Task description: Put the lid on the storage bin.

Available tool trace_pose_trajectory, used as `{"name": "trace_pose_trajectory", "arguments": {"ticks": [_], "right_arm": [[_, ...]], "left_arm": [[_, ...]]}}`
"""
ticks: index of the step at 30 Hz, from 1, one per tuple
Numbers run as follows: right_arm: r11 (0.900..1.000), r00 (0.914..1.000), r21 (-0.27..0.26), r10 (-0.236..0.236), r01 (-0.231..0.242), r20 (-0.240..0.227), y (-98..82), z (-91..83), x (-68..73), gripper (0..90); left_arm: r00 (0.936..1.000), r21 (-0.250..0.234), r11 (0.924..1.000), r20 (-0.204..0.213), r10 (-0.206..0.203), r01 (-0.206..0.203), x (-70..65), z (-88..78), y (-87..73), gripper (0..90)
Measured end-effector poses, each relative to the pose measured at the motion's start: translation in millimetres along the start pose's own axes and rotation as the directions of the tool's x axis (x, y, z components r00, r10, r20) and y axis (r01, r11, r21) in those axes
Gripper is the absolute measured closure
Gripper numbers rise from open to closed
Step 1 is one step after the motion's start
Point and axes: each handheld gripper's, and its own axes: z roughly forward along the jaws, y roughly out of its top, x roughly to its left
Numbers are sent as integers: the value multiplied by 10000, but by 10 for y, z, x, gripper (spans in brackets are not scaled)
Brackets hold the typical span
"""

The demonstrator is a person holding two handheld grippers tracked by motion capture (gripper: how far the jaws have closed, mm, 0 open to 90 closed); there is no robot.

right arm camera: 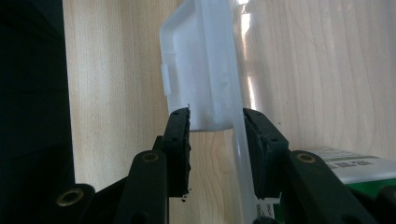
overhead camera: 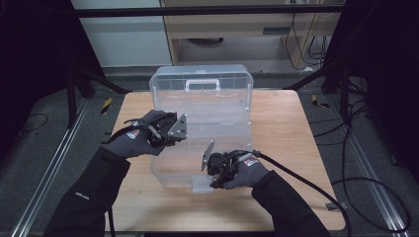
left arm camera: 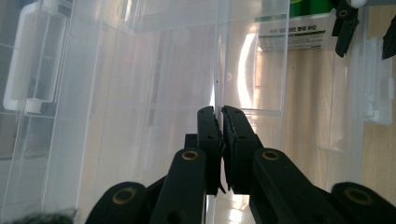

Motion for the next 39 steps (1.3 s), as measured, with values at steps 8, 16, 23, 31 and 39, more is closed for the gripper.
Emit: {"name": "trace_pose_trajectory", "arguments": {"ticks": [8, 16, 23, 31, 39], "right_arm": [[9998, 9999, -178, 45, -42, 148, -16, -1, 19, 630], [9994, 9997, -346, 74, -66, 216, -38, -9, 34, 623], [9952, 9989, -922, 355, -326, 300, -90, -55, 29, 655], [9855, 9973, -1648, 498, -403, 539, -164, -176, 52, 668], [9499, 9892, -3044, 1057, -702, 1020, -213, -438, 106, 754]], "left_arm": [[10000, 128, 9999, 76, -13, 12, -42, 2, 1, 854], [9999, 197, 9998, 146, 1, -4, -73, -3, -1, 847], [9998, 78, 9999, 202, -81, 79, -68, 6, -13, 847], [9996, 41, 9999, 239, -117, 116, -83, 9, -23, 847], [9995, -58, 9998, 258, -172, 173, -106, 9, -39, 845]]}}
